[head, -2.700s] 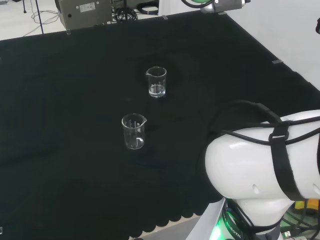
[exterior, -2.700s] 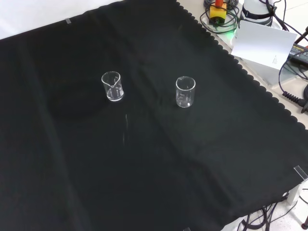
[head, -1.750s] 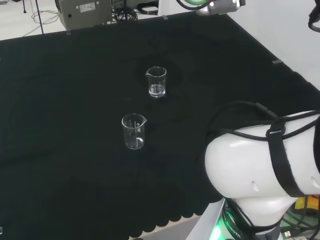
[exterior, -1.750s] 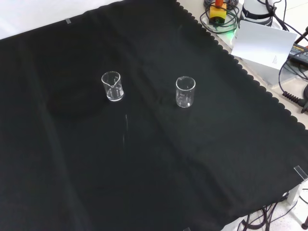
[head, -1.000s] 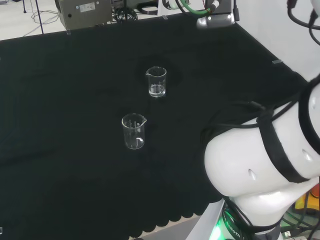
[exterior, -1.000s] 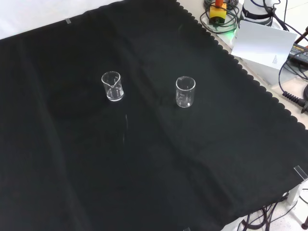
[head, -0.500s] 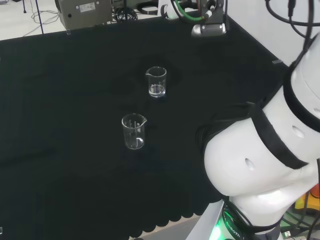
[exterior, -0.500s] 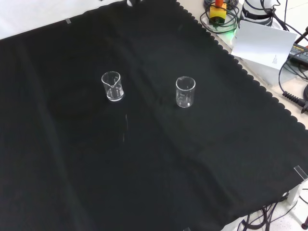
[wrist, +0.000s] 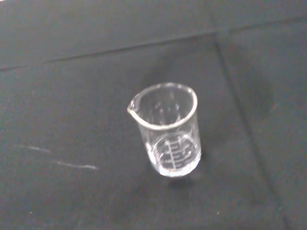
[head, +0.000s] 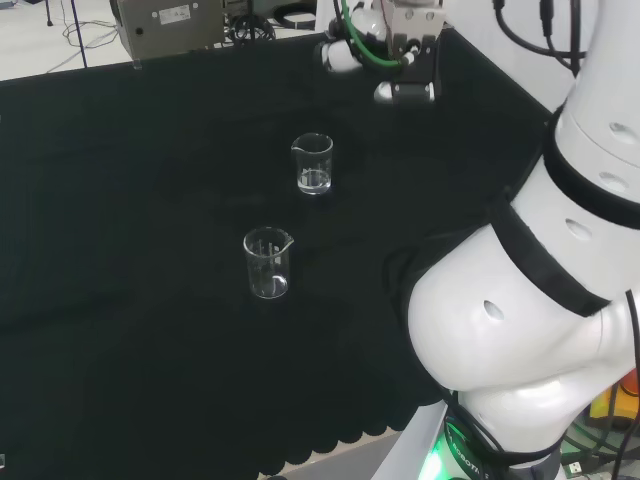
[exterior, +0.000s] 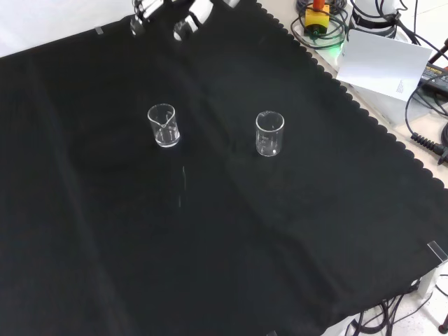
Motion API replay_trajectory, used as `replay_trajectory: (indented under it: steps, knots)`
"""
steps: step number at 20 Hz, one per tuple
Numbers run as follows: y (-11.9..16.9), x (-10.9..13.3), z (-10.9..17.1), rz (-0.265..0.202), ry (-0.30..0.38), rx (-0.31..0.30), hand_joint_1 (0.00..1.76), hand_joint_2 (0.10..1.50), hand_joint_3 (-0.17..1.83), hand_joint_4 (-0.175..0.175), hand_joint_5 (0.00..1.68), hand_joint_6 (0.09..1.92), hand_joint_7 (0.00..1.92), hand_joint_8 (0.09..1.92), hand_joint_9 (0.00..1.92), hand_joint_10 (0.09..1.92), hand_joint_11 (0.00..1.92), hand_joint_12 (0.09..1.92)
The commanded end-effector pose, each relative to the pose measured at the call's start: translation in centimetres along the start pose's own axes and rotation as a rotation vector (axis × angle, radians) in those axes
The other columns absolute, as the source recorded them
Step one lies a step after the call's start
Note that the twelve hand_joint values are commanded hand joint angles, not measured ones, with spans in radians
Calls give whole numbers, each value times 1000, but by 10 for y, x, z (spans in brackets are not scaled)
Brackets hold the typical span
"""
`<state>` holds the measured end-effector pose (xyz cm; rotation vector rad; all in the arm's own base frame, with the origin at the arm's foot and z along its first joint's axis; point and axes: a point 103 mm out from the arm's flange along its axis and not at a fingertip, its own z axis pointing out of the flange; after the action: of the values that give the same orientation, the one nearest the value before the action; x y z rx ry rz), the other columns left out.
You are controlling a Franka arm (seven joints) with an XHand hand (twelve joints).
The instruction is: Pick up the beaker on the right.
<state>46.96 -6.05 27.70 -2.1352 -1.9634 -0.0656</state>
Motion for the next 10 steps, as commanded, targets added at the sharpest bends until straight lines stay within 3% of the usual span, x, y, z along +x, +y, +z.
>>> replay_trajectory:
  steps: [1,5,10]
  knots:
    - [31,-12,41,-49,100,32,498,1027,262,-31,361,87,226,658,323,717,0,1409]
    - [44,-19,58,-86,159,47,718,852,366,-31,387,87,232,674,348,695,7,1434]
    - [56,-28,77,-123,194,63,817,671,606,-29,415,87,233,682,370,686,22,1438]
